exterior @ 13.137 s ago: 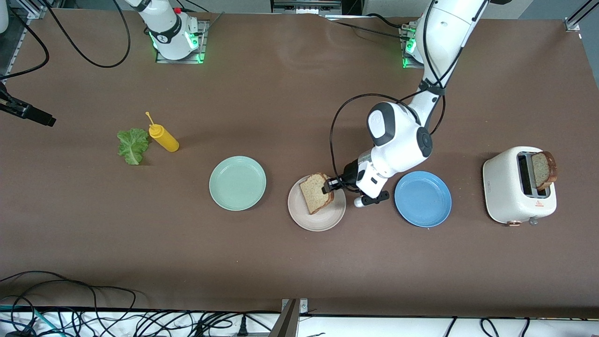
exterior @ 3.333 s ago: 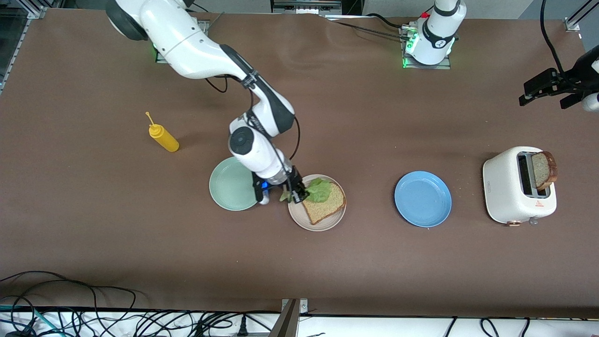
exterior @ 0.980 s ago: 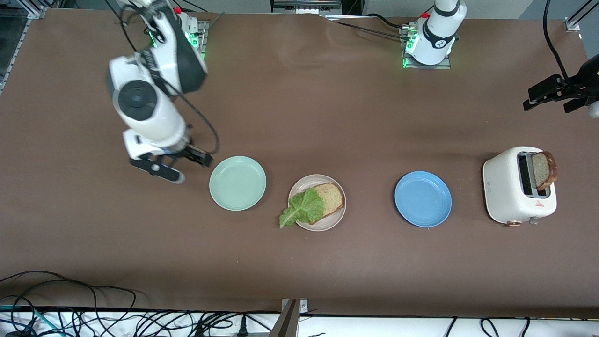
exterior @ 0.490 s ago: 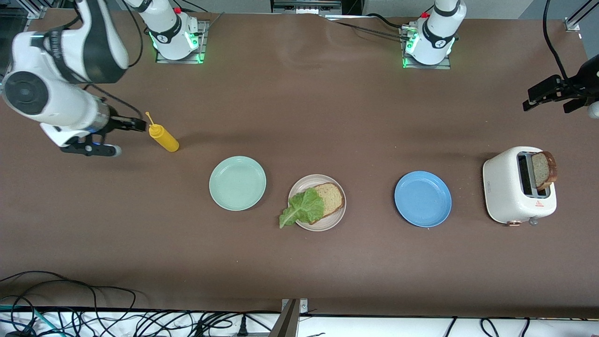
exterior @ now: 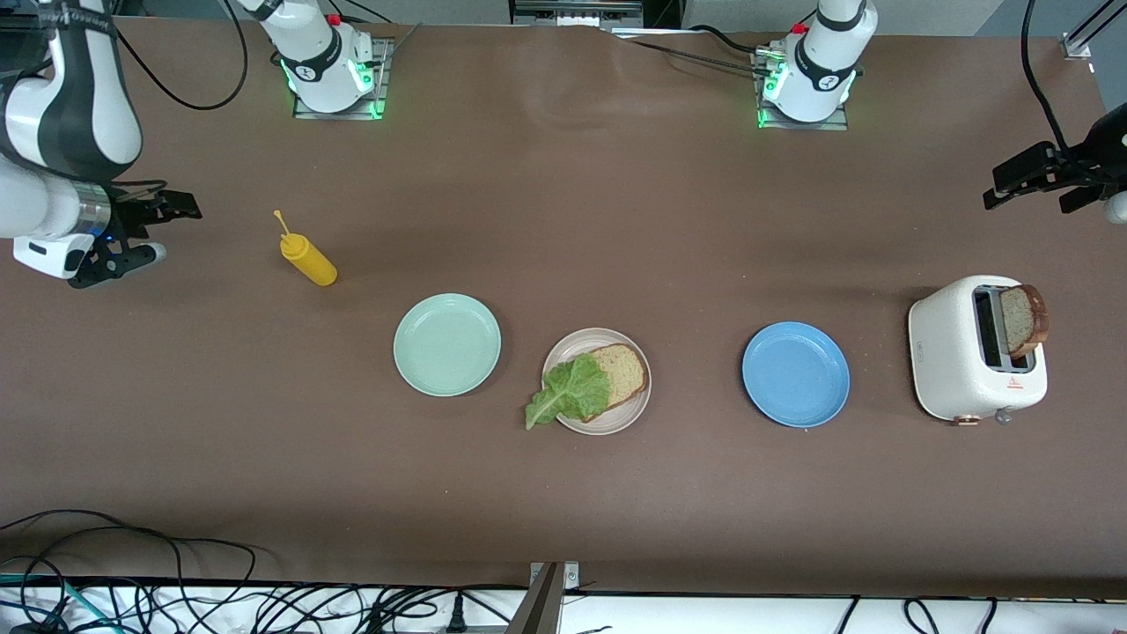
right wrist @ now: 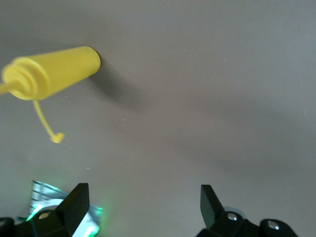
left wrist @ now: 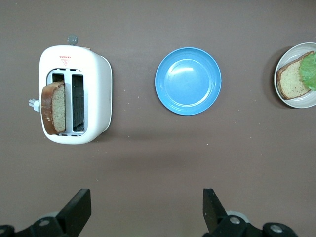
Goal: Make sandwich on beige plate with both arms
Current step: 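Withdraw the right gripper toward the yellow mustard bottle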
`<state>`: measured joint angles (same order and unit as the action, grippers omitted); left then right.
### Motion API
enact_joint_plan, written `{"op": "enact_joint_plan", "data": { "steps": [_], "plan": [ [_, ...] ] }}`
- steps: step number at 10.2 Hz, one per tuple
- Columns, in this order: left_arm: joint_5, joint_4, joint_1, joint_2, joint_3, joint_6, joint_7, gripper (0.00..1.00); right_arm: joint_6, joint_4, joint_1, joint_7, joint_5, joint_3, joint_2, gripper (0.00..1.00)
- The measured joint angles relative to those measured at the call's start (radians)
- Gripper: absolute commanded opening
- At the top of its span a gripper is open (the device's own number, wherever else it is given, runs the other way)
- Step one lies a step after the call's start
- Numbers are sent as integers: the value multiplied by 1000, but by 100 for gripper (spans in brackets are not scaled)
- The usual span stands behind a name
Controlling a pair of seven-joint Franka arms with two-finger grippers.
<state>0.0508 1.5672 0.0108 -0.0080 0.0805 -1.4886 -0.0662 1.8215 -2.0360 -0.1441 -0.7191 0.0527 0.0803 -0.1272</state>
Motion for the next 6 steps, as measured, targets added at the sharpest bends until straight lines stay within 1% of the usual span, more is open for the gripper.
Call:
{"op": "enact_joint_plan", "data": {
  "steps": [1, 3, 6],
  "plan": [
    [0, 0, 0, 2, 0, 0, 0, 100, 47, -4, -36, -167, -67, 0, -43, 100],
    [0, 0, -1, 5, 0, 0, 0, 100, 91, -5, -93, -460, -199, 0, -125, 100],
    [0, 0, -1, 5, 0, 0, 0, 100, 115, -5, -148, -956, -500, 1, -218, 100]
  ]
}}
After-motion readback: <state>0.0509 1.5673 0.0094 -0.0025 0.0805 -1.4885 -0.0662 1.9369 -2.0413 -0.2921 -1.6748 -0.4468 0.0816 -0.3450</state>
